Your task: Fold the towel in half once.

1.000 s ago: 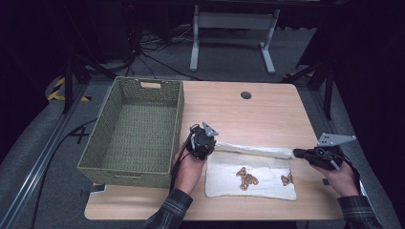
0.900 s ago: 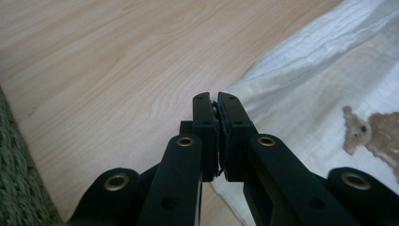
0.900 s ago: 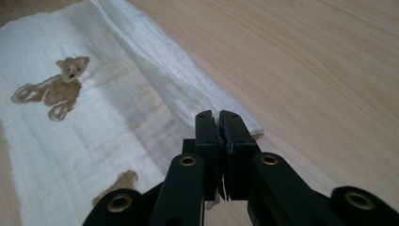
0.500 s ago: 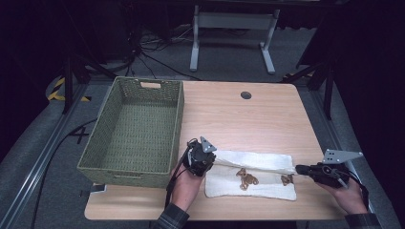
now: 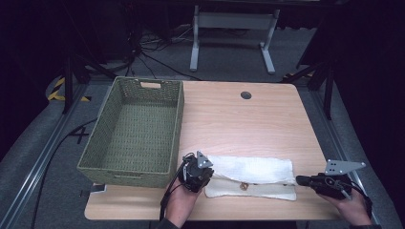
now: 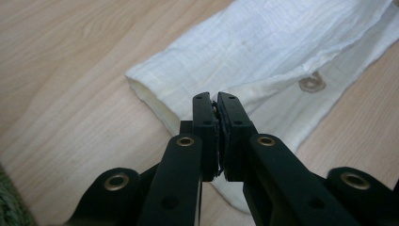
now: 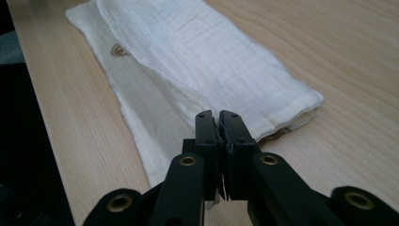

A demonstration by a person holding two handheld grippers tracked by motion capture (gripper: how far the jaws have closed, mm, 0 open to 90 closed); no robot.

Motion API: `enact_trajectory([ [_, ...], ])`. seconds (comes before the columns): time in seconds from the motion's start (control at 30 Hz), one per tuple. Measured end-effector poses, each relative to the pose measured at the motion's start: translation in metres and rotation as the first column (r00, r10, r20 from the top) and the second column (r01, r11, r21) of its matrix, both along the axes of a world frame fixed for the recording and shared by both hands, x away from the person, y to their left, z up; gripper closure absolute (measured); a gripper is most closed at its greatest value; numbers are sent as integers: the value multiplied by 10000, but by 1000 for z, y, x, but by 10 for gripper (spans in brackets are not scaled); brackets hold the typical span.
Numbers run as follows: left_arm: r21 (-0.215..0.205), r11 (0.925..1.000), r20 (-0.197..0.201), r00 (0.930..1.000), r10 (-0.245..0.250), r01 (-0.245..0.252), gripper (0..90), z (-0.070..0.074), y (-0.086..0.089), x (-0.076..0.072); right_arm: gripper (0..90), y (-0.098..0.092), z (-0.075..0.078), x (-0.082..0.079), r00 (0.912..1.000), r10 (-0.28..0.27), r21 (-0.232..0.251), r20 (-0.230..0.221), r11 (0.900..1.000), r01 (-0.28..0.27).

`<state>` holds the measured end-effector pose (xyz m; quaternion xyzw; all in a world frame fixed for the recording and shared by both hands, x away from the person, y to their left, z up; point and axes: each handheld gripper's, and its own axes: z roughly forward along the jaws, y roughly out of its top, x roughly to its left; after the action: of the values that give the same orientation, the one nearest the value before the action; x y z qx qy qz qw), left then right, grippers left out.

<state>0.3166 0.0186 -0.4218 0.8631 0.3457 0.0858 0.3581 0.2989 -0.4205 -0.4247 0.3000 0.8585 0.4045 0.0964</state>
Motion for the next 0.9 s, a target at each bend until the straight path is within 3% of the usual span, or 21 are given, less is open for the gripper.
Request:
enact_trajectory([
  [0.03, -164, 9999, -1, 10000, 22, -22, 870, -2, 0, -2, 871, -1, -2, -1, 10000, 15, -17, -82, 10000, -15],
  [0.47, 244, 9988, -820, 9958, -412, 433, 864, -16, 4, -7, 868, 4, -14, -13, 9972, 425, -119, -617, 9990, -433],
  [0.5, 202, 9988, -838, 9955, -438, 456, 861, -16, 4, -7, 861, 4, -14, -13, 9969, 416, -99, -671, 9991, -423],
  [0.53, 182, 9982, -852, 9948, -556, 574, 828, -16, 5, -7, 796, 3, -15, -13, 9961, 425, -68, -771, 9990, -432],
  [0.63, 15, 9981, -723, 9955, -617, 619, 752, -14, 3, -7, 745, 3, -12, -12, 9969, 445, 106, -649, 9990, -439],
  [0.8, 20, 9971, -506, 9958, -764, 766, 725, -9, 1, -3, 731, 3, -9, -7, 9979, 362, 161, -536, 9992, -354],
  [0.9, -179, 9972, -357, 9966, -737, 731, 716, -5, -2, -1, 724, 5, -4, -4, 9986, 377, 255, -359, 9990, -368],
])
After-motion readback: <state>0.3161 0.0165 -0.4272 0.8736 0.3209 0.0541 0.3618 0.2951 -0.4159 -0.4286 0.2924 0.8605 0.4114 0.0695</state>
